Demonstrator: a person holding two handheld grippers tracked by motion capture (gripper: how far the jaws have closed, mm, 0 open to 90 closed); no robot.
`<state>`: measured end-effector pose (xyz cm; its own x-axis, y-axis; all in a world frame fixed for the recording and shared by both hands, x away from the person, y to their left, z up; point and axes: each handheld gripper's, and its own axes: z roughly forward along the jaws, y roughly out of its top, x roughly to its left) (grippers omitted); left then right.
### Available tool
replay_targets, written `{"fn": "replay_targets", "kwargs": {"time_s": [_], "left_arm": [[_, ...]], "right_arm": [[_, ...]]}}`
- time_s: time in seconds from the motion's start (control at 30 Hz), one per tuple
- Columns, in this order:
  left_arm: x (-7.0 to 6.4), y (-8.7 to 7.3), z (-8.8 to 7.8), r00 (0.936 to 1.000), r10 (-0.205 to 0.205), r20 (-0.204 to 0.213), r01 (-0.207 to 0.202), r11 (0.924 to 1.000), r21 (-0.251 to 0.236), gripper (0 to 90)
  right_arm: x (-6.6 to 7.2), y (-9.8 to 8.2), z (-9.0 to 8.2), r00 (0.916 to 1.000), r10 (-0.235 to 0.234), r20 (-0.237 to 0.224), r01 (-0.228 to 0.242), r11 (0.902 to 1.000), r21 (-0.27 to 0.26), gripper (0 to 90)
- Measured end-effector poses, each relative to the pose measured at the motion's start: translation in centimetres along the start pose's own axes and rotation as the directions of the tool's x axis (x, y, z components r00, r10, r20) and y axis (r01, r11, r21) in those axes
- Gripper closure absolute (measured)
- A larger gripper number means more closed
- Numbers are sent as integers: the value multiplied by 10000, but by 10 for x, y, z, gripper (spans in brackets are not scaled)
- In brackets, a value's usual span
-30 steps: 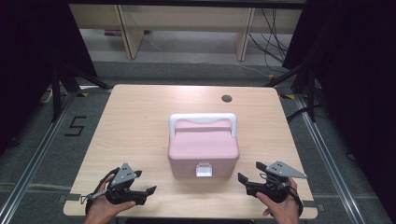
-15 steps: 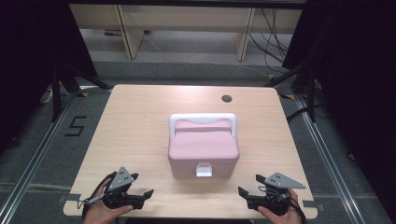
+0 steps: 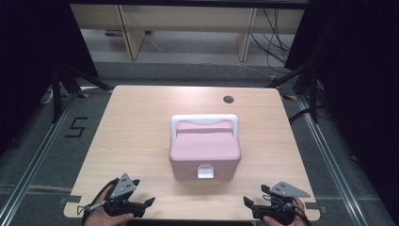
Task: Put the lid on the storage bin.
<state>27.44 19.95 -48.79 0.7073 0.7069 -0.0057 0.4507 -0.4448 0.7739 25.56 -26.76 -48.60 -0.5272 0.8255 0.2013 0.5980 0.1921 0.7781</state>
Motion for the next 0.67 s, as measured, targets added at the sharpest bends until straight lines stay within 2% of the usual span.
{"fn": "replay_targets", "kwargs": {"time_s": [0.07,0.17,0.2,0.23,0.27,0.3,0.37,0.4,0.47,0.5,0.53,0.6,0.63,0.67], "left_arm": [[-1,-1,0,9999,-88,-70,87,9999,-51,172],[-1,-2,0,10000,-39,-80,38,10000,-51,171],[-1,-2,-1,10000,30,-69,-30,10000,75,171],[-1,-2,-1,10000,6,-74,-7,10000,-18,171],[-1,-2,-1,9999,101,-91,-101,9999,-4,171],[-1,-3,-1,9997,193,-122,-193,9998,-2,171],[0,-3,0,9996,217,-183,-216,9998,35,172],[-2,-3,1,9999,31,-104,-32,9999,-105,172],[-2,-4,1,9999,-9,-103,8,10000,-82,171],[1,-3,1,9992,358,-190,-357,9994,14,172],[1,-3,1,9990,400,-173,-401,9992,-55,171],[-1,-4,0,9997,216,-118,-215,9997,124,172],[-2,-4,1,9999,26,-99,-26,10000,-25,171],[-1,-3,0,9995,239,-186,-237,9996,138,172]], "right_arm": [[0,0,-2,9995,-293,89,294,9995,-99,178],[0,-3,-3,10000,-22,32,22,9999,141,171],[-2,-4,-1,9997,-229,106,228,9997,129,167],[-2,-4,-1,9997,-134,224,128,9996,265,170],[-3,-4,-2,9988,-285,408,272,9991,325,180],[-2,-5,-1,9995,-132,288,118,9988,478,187],[-3,-6,-1,9990,-227,392,203,9980,605,178],[-3,-6,-1,9991,-261,329,239,9976,657,176],[-1,-7,1,9993,-169,345,142,9970,761,177],[-3,-7,2,9975,-482,509,440,9959,794,176],[-3,-7,2,9985,-424,339,394,9956,856,176],[-2,-7,3,9988,-389,298,358,9945,982,176],[-2,-7,2,9980,-471,428,426,9940,1009,176],[-2,-6,2,9982,-466,388,424,9937,1038,175]]}}
